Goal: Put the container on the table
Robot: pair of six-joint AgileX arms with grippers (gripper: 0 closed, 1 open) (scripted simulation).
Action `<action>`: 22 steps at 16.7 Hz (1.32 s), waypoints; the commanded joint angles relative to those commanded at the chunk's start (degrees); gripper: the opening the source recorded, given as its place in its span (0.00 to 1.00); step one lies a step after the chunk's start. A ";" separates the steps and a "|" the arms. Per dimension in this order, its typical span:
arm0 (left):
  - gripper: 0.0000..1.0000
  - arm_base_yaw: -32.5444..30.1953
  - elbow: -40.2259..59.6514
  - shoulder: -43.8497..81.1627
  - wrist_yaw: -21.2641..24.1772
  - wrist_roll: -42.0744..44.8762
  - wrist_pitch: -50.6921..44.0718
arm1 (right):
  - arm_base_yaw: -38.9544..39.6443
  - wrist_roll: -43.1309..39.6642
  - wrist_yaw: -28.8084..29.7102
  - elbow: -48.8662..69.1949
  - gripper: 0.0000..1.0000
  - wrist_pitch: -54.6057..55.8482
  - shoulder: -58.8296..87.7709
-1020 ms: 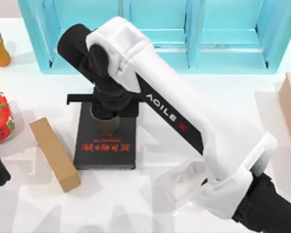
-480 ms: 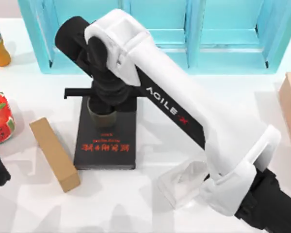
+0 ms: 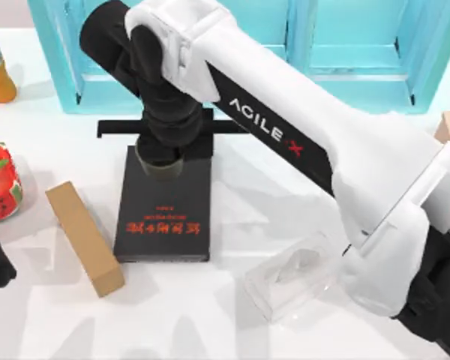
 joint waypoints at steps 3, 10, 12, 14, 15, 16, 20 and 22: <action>1.00 0.00 0.00 0.00 0.00 0.00 0.00 | 0.01 0.01 -0.02 -1.14 0.00 0.45 -0.96; 1.00 0.00 0.00 0.00 0.00 0.00 0.00 | -4.78 -4.16 -2.46 -7.70 0.00 -0.11 -6.41; 1.00 0.00 0.00 0.00 0.00 0.00 0.00 | -8.49 -7.69 -4.41 -14.47 0.00 -0.55 -10.96; 1.00 0.00 0.00 0.00 0.00 0.00 0.00 | -12.45 -11.62 -6.57 -22.13 0.00 -1.17 -15.71; 1.00 0.00 0.00 0.00 0.00 0.00 0.00 | -14.36 -13.54 -7.61 -25.46 0.00 -1.56 -17.92; 1.00 0.00 0.00 0.00 0.00 0.00 0.00 | -16.10 -15.30 -8.56 -28.19 0.00 -1.97 -19.91; 1.00 0.00 0.00 0.00 0.00 0.00 0.00 | -19.67 -19.00 -10.47 -33.09 0.00 -3.02 -23.77; 1.00 0.00 0.00 0.00 0.00 0.00 0.00 | -19.67 -19.00 -10.47 -33.09 0.00 -3.02 -23.77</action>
